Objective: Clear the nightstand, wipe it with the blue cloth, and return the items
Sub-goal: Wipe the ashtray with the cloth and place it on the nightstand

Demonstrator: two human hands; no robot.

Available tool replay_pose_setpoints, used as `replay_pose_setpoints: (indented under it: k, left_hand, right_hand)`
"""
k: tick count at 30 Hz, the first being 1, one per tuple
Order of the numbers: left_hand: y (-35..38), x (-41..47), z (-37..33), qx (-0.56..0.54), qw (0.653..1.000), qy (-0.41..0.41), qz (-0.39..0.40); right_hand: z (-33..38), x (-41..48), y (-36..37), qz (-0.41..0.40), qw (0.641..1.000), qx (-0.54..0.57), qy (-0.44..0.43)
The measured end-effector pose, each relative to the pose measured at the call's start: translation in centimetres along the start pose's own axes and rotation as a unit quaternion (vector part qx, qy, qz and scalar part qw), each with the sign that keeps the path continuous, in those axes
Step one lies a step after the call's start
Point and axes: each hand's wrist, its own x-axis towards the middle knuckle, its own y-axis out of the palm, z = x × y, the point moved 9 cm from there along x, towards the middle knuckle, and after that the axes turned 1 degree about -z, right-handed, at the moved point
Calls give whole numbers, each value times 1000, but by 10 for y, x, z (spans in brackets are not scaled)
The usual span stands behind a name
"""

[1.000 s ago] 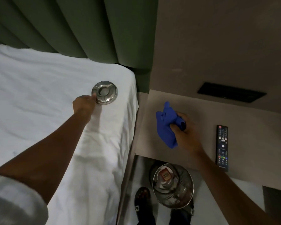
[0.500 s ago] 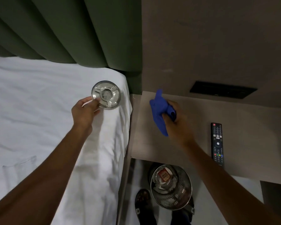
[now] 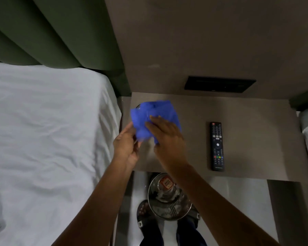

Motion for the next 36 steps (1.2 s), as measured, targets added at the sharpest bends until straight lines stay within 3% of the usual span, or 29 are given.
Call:
replay_pose_setpoints:
  k: [2, 6, 8, 11, 15, 20, 23, 26, 30, 33, 36]
  left_hand:
    - [8, 7, 20, 15, 1000, -23, 9]
    - [26, 23, 82, 117, 992, -52, 13]
    - [43, 36, 108, 155, 985, -63, 30]
    - [77, 72, 127, 145, 988, -58, -6]
    - [111, 134, 139, 162, 984, -40, -61]
    - [115, 178, 151, 192, 978, -37, -74]
    - [98, 184, 137, 286, 953, 10, -102]
    - [71, 168, 95, 298, 945, 85, -101]
    - [29, 113, 4, 395, 879, 258, -73]
    - [-36, 47, -83, 442, 793, 394, -141]
    - [-96, -17, -148, 441, 752, 454, -186]
  right_hand:
    - [-31, -16, -4, -9, 1000, -28, 10]
    - [-118, -22, -6, 0, 989, -27, 146]
    - [-141, -20, -1, 16, 988, -13, 153]
    - [-177, -25, -6, -13, 981, 38, 192]
    - [-239, -62, -18, -55, 933, 162, 315]
    - [-261, -85, -24, -65, 920, 191, 337]
    - [-264, -91, -31, -94, 908, 210, 350]
    - [-244, -89, -32, -109, 907, 215, 344]
    - [-189, -59, -20, -86, 926, 232, 285]
    - [-121, -32, -6, -51, 940, 253, 225]
    - [-68, -11, 2, -27, 940, 284, 185]
